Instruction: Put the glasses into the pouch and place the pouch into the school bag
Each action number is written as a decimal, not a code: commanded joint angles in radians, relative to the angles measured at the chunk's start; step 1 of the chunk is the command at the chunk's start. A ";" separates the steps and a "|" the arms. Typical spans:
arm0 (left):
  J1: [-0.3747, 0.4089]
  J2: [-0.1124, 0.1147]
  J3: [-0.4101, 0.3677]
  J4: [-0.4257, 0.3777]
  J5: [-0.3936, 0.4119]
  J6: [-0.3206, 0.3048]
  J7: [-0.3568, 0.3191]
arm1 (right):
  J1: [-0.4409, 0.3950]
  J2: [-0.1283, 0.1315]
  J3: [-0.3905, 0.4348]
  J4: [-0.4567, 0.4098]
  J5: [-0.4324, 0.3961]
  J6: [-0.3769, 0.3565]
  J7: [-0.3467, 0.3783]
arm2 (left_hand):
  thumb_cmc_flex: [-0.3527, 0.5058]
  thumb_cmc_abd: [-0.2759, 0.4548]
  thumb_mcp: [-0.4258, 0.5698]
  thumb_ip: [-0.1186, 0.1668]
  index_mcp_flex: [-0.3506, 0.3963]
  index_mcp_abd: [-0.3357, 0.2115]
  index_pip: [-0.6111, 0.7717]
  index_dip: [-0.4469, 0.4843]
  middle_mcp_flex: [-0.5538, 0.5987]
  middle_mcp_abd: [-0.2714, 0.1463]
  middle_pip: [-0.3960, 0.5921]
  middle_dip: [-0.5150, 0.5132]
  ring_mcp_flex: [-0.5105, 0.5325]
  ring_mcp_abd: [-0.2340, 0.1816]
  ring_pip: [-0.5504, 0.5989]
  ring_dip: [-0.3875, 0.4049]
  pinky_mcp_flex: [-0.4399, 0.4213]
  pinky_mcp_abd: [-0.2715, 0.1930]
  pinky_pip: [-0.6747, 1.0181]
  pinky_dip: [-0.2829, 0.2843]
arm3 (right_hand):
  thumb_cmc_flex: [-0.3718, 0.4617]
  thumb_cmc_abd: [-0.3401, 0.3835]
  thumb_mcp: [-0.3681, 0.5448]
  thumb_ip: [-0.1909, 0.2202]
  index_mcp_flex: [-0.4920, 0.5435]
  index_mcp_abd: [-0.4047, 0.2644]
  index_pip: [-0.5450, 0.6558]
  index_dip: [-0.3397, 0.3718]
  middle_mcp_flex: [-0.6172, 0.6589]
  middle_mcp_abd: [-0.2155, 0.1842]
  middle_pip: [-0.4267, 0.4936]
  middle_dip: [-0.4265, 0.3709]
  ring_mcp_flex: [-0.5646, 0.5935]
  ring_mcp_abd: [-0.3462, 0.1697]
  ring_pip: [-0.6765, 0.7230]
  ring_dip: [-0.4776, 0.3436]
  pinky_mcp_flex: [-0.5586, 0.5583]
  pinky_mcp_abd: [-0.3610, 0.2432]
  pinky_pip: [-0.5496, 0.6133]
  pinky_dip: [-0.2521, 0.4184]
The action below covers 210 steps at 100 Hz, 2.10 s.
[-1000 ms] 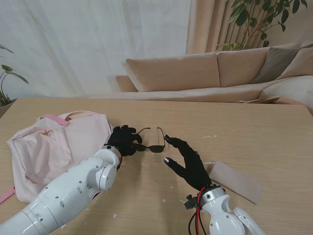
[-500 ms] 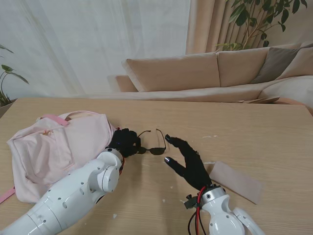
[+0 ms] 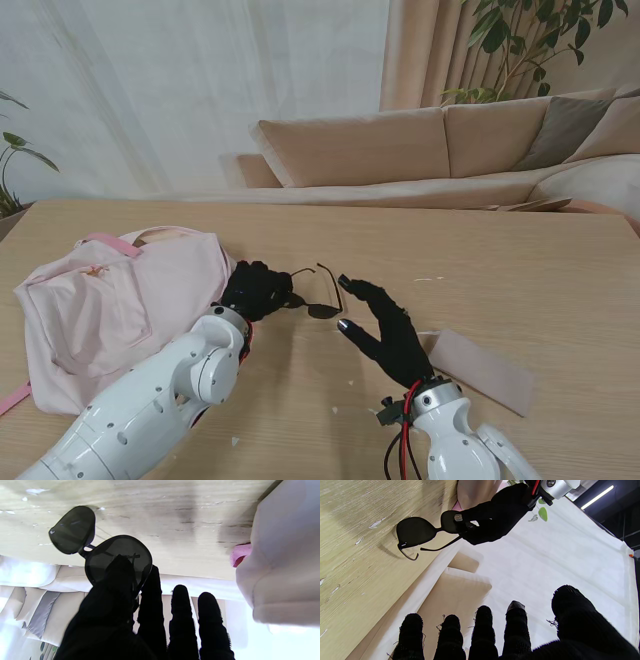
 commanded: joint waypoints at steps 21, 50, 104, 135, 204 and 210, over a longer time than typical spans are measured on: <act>0.066 0.003 -0.072 -0.061 0.009 -0.078 0.021 | -0.028 -0.003 0.025 -0.030 -0.030 0.048 0.009 | 0.068 0.025 0.054 0.026 0.043 0.015 0.076 0.038 0.042 -0.009 -0.016 0.018 0.059 0.008 0.045 0.028 0.035 0.025 0.084 -0.015 | 0.019 0.000 -0.012 0.001 0.035 0.030 0.030 0.014 0.002 -0.003 0.057 0.022 0.018 -0.015 0.040 0.004 0.039 -0.004 0.054 0.028; 0.154 0.005 -0.177 -0.120 -0.002 -0.193 0.062 | -0.008 0.015 0.080 -0.079 -0.114 0.203 0.085 | 0.072 0.019 0.068 0.025 0.052 0.031 0.073 0.049 0.053 0.003 -0.013 0.023 0.071 0.018 0.058 0.029 0.040 0.032 0.098 -0.027 | -0.010 -0.022 0.026 0.005 0.160 0.185 0.088 0.062 0.136 0.104 0.191 0.083 0.132 0.082 0.197 0.118 0.139 0.058 0.299 0.120; 0.343 0.004 -0.340 -0.249 -0.065 -0.414 0.095 | 0.171 0.064 0.048 -0.082 -0.202 0.356 0.342 | 0.075 0.011 0.083 0.026 0.065 0.045 0.058 0.061 0.059 0.014 -0.018 0.023 0.073 0.029 0.059 0.026 0.038 0.043 0.104 -0.041 | -0.118 0.079 0.001 -0.008 0.441 0.266 0.106 0.141 0.322 0.183 0.279 0.127 0.251 0.152 0.346 0.185 0.223 0.095 0.510 0.116; 0.368 0.005 -0.359 -0.275 -0.076 -0.455 0.086 | 0.252 0.069 -0.031 -0.050 -0.202 0.373 0.378 | 0.075 0.009 0.089 0.025 0.070 0.051 0.048 0.068 0.061 0.015 -0.021 0.025 0.074 0.030 0.057 0.025 0.037 0.044 0.106 -0.046 | -0.137 0.104 -0.009 -0.008 0.514 0.279 0.109 0.156 0.381 0.193 0.283 0.131 0.290 0.166 0.365 0.190 0.254 0.104 0.551 0.110; 0.370 0.002 -0.357 -0.284 -0.076 -0.490 0.105 | 0.280 0.072 -0.065 -0.057 -0.269 0.462 0.388 | 0.074 0.007 0.097 0.024 0.075 0.054 0.036 0.083 0.067 0.015 -0.027 0.026 0.076 0.031 0.056 0.024 0.037 0.047 0.108 -0.051 | -0.156 0.122 -0.008 -0.005 0.526 0.301 0.084 0.185 0.396 0.233 0.315 0.156 0.323 0.196 0.420 0.217 0.280 0.124 0.616 0.096; 0.370 0.003 -0.357 -0.284 -0.073 -0.493 0.103 | 0.282 0.071 -0.067 -0.054 -0.261 0.454 0.383 | 0.074 0.006 0.098 0.024 0.075 0.052 0.036 0.085 0.066 0.014 -0.028 0.026 0.077 0.030 0.056 0.024 0.037 0.047 0.108 -0.052 | -0.154 0.123 -0.008 -0.005 0.527 0.293 0.087 0.189 0.396 0.229 0.314 0.156 0.323 0.194 0.420 0.217 0.279 0.124 0.616 0.095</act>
